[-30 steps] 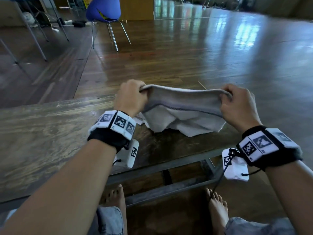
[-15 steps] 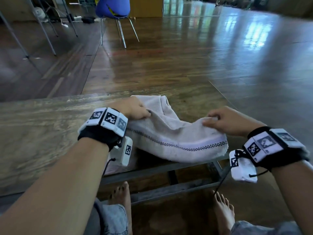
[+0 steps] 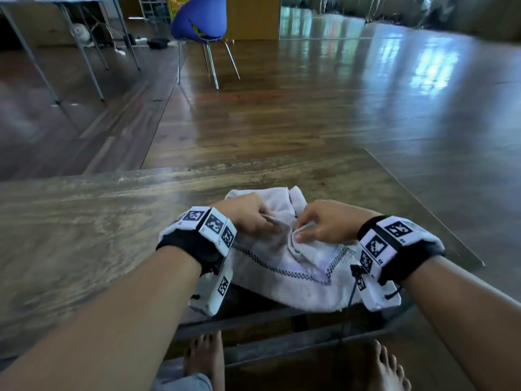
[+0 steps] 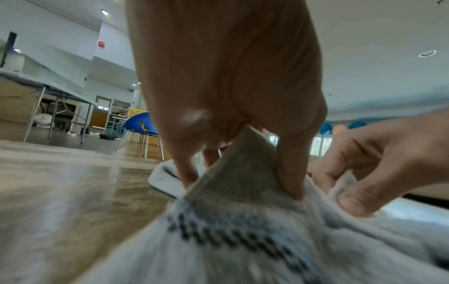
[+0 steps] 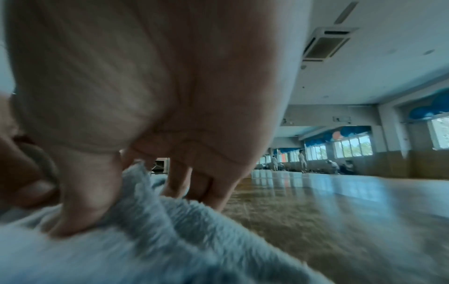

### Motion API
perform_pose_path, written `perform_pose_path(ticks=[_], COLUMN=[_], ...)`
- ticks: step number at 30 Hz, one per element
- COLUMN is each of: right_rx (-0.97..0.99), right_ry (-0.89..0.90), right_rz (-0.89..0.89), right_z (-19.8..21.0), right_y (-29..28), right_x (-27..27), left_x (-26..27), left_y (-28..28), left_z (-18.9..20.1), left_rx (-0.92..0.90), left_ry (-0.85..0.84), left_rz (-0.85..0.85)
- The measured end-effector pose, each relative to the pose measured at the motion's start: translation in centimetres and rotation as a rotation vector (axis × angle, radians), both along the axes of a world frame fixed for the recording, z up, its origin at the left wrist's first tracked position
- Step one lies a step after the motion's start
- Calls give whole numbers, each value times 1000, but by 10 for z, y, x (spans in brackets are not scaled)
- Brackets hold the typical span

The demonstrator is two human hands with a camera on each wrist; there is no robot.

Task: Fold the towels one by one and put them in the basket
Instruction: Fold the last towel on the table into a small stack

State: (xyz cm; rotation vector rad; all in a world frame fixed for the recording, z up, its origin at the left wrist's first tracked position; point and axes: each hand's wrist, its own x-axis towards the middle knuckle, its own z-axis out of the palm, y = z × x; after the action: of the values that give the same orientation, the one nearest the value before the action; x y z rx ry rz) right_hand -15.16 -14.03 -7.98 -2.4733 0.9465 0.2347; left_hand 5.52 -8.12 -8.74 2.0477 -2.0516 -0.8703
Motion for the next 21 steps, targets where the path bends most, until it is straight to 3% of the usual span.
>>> perform_pose_path(ticks=[3, 5, 7, 10, 12, 14, 16, 21], right_rx=[192, 225, 3, -394, -530, -575, -567, -103], right_ry=[119, 91, -139, -732, -871, -925, -1002, -1251], right_rz=[57, 64, -18, -328, -504, -660, -764, -763], right_z=[15, 26, 36, 47, 54, 55, 52, 41], right_y=[-9, -20, -37, -63, -81, -94, -101, -112], right_x=[7, 13, 22, 37, 39, 33, 25, 28], left_x=[6, 11, 16, 21, 31, 44, 54, 62], left_y=[-9, -20, -29, -31, -30, -29, -25, -22], left_z=[10, 24, 39, 59, 68, 73, 75, 67], left_rx=[150, 137, -152, -789, -951, -977, -997, -813], left_ry=[-58, -77, -79, -15, 24, 75, 144, 602], left_rz=[-78, -53, 74, 489, 713, 810, 789, 838])
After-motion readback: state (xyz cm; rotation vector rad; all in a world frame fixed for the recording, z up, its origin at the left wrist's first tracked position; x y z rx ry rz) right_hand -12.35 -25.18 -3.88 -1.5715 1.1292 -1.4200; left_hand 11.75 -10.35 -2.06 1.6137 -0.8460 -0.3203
